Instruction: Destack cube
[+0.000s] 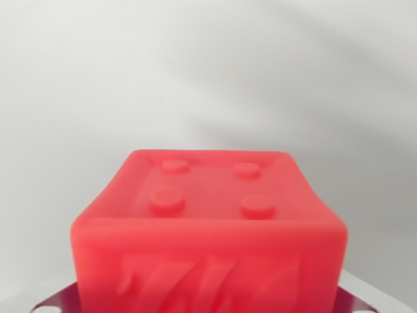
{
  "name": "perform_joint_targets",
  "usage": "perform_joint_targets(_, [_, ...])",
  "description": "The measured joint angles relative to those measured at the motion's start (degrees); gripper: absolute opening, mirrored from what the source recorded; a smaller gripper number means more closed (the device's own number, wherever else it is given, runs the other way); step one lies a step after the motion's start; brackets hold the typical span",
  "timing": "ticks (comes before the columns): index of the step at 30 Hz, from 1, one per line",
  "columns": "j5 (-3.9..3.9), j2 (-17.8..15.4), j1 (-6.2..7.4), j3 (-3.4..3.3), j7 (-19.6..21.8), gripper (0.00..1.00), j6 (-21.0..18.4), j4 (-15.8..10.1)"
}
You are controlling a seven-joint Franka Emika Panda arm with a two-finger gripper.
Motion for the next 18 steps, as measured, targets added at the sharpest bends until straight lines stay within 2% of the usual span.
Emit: perform_joint_targets(18, [0.97, 6.71, -0.95, 1.20, -0.80, 0.00, 5.64, 1.20])
